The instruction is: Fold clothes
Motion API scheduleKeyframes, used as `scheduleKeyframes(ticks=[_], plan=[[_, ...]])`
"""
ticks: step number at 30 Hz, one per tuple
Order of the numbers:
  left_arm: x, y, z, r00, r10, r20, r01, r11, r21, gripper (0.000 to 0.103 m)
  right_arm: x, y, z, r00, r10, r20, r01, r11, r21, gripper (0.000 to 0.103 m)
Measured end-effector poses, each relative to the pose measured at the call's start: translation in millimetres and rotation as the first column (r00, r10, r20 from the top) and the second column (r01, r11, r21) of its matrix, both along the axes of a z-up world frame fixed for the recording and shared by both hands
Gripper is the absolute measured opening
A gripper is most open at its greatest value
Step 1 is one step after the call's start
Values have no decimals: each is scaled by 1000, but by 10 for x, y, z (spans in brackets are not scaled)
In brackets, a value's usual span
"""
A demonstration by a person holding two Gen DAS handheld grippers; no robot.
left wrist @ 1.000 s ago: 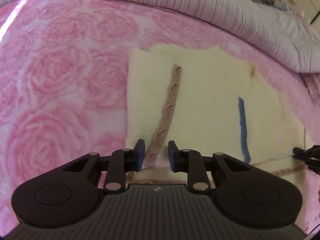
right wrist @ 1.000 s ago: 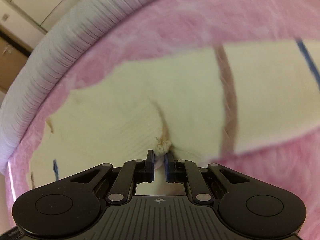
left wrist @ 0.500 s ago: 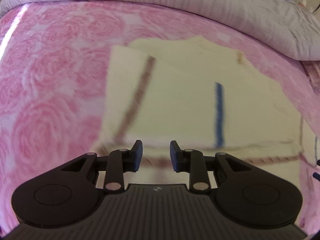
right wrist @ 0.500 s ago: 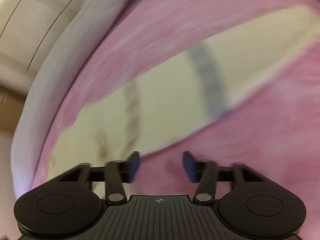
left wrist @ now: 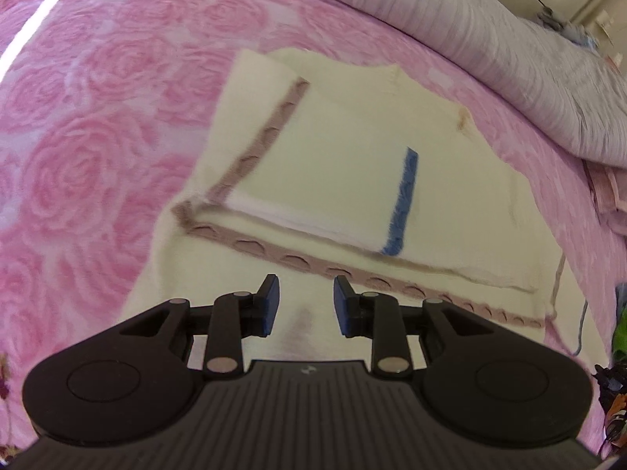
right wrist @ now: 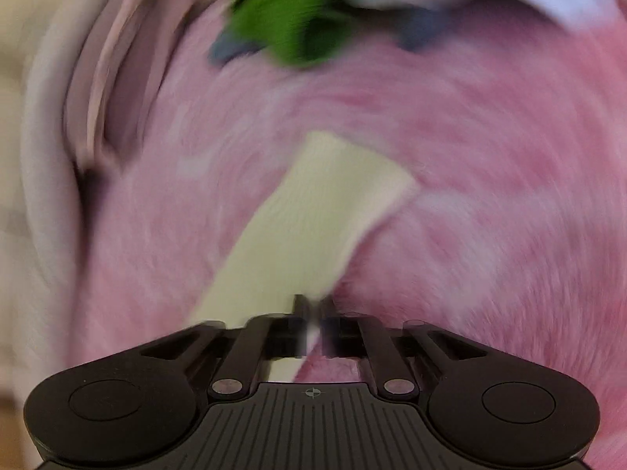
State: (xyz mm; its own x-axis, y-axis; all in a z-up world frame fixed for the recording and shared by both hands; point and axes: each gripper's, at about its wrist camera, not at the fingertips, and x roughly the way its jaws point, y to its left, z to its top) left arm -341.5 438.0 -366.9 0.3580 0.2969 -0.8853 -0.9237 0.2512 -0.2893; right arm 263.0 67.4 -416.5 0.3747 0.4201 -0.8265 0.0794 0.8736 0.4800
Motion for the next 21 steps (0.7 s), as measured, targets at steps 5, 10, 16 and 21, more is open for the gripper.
scheduleKeyframes(ticks=[5,10,16,21], plan=[[-230,-22,43,999,37,13,-38,999,8,24,-743,877,828,878,347,329,-349,936,-57,4],[-407,-93,-5,997,75,30,-74,997,-22,24,-2469,1822,1536,317,796,517,-729,553,-404,6],[-426,-236,-112,989,100,112,-90,992,-90,25,-3775,2196,974,-44,973,228,-844,86,-529,73],[-22,-269,-261,976,64,210,-33,988,-152,29,-3333,1993,668,143,986,88,-858,167,-486,73]])
